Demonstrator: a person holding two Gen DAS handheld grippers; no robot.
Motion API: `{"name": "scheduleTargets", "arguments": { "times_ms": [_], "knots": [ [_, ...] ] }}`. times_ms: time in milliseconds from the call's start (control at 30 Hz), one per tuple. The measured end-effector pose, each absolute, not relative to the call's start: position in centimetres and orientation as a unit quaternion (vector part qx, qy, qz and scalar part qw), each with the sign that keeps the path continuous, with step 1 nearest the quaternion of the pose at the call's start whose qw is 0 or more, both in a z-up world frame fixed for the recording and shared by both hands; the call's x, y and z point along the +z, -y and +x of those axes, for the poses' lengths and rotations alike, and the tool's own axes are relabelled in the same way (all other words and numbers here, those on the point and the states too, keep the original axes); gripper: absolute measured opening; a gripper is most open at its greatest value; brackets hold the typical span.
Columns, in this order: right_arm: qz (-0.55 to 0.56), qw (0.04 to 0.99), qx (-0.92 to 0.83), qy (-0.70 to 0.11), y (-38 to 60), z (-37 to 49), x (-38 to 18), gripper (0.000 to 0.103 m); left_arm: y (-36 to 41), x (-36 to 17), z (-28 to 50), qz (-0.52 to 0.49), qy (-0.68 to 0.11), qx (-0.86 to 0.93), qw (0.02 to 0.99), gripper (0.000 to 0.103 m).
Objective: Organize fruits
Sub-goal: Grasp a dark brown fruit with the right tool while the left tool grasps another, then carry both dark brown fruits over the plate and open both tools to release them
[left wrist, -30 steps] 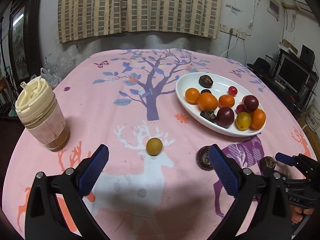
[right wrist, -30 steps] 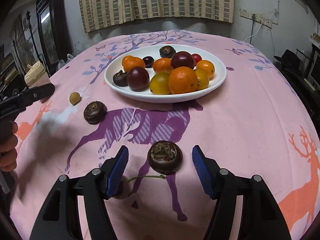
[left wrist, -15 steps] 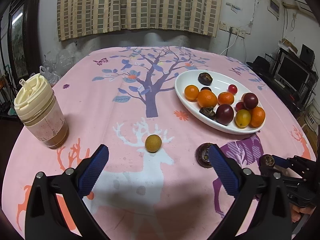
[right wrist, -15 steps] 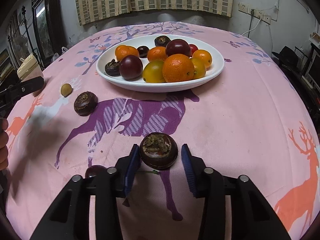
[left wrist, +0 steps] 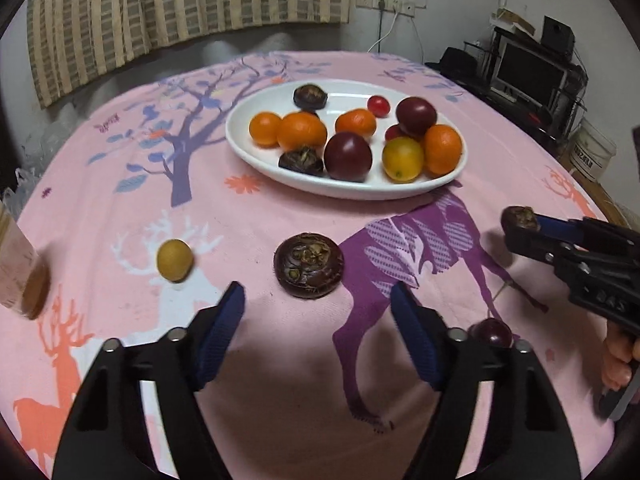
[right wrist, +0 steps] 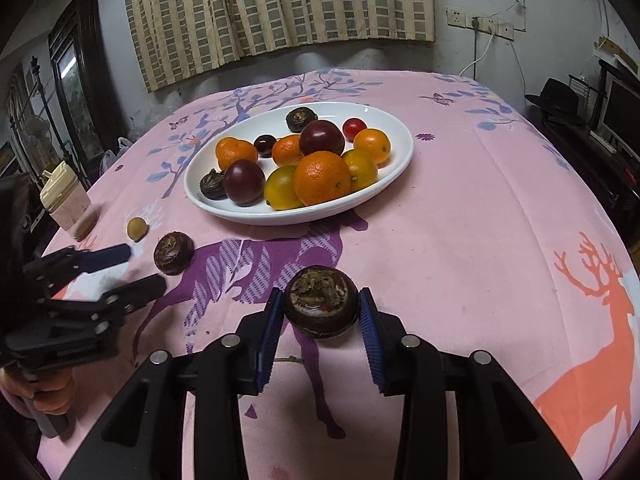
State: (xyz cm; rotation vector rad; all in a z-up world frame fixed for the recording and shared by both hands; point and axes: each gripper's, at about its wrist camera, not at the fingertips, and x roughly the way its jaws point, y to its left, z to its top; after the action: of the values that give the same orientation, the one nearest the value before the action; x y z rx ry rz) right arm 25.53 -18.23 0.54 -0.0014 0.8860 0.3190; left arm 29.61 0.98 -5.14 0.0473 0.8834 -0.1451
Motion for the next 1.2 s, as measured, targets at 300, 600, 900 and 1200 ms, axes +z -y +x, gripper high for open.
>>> {"name": "scheduleTargets", "arguments": {
  "times_ms": [300,600,900,1200],
  "knots": [
    [-0.011,0.891,0.164,-0.423,17.6,25.1,0.8,0.039,-1.3,-6.6,32.2,0.015,-0.447,-0.048,0.893,0.057],
    [-0.009,0.892,0.165,-0.42,17.8,25.0,1.0,0.039,-0.7,-6.6,32.2,0.027,-0.441,-0.044,0.896,0.043],
    [-0.015,0.891,0.171,-0.419,17.4,24.7,0.9,0.039,-0.3,-6.0,31.1,0.025,-0.438,-0.052,0.897,0.043],
    [0.035,0.899,0.198,-0.389,17.2,25.3,3.0,0.039,0.0,-0.9,31.8,0.01,-0.392,-0.076,0.917,0.043]
  ]
}}
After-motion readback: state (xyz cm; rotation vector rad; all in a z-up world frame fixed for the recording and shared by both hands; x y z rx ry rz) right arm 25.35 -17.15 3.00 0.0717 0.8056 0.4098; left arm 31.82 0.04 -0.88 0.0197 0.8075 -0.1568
